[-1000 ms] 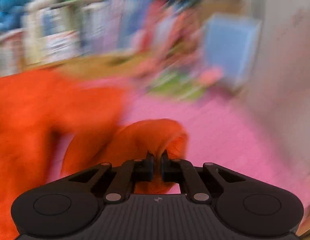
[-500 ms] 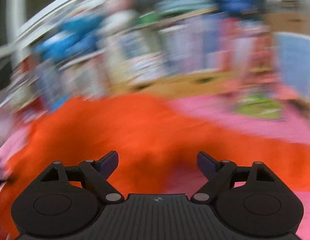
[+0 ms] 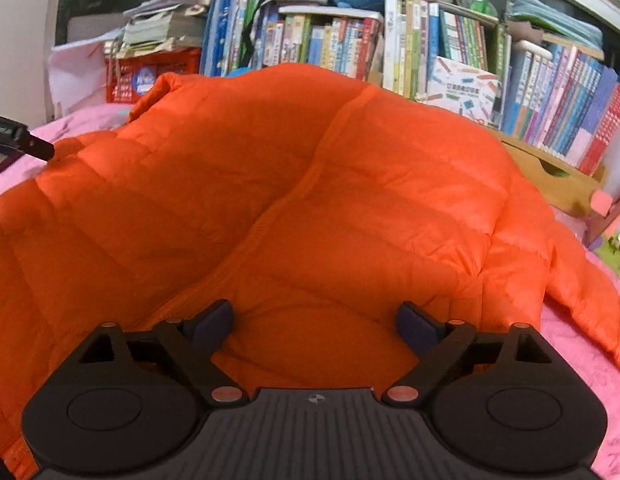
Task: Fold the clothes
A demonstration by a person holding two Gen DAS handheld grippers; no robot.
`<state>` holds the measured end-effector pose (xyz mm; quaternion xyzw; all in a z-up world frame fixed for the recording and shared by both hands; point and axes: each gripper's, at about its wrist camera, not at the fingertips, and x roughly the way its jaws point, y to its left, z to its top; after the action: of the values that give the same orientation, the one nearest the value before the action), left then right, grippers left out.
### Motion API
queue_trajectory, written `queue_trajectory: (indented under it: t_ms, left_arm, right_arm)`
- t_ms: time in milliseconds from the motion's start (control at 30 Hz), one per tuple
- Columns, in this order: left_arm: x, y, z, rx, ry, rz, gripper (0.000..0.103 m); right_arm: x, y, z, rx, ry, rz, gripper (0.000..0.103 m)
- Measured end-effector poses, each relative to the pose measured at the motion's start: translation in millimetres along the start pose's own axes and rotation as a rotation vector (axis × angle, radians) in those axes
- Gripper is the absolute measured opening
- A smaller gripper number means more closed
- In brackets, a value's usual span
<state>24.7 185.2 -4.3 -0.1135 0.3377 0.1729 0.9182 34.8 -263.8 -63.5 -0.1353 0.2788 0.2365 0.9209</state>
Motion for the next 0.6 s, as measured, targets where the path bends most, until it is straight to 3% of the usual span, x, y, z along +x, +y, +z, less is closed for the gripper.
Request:
queue_trajectory:
  t_ms: [100, 133, 267, 333, 367, 433, 500, 600]
  left_arm:
    - [17, 15, -1, -0.171, 0.053, -0.067, 0.103]
    - [20, 16, 0, -0.203, 0.033, -0.078, 0.103]
    - [37, 5, 8, -0.208, -0.004, -0.052, 0.103]
    - [50, -9, 11, -0.170, -0.016, 0.021, 0.101]
    - [55, -15, 12, -0.139, -0.022, 0.065, 0.093]
    - [62, -25, 13, -0.078, -0.041, 0.121, 0.066]
    - [63, -25, 15, -0.087, -0.057, 0.112, 0.017]
    - [64, -8, 30, -0.158, -0.062, 0.073, 0.008]
  right_arm:
    - [3, -2, -1, 0.009, -0.002, -0.007, 0.093]
    - [4, -2, -1, 0.009, -0.002, -0.009, 0.093]
    - [7, -2, -1, 0.011, -0.003, -0.014, 0.094]
    - [7, -2, -1, 0.012, -0.004, -0.017, 0.094]
    - [8, -2, -1, 0.012, -0.004, -0.018, 0.094]
    - [8, -2, -1, 0.014, -0.005, -0.020, 0.095]
    - [9, -1, -1, 0.015, -0.005, -0.023, 0.095]
    - [10, -1, -1, 0.016, -0.006, -0.027, 0.095]
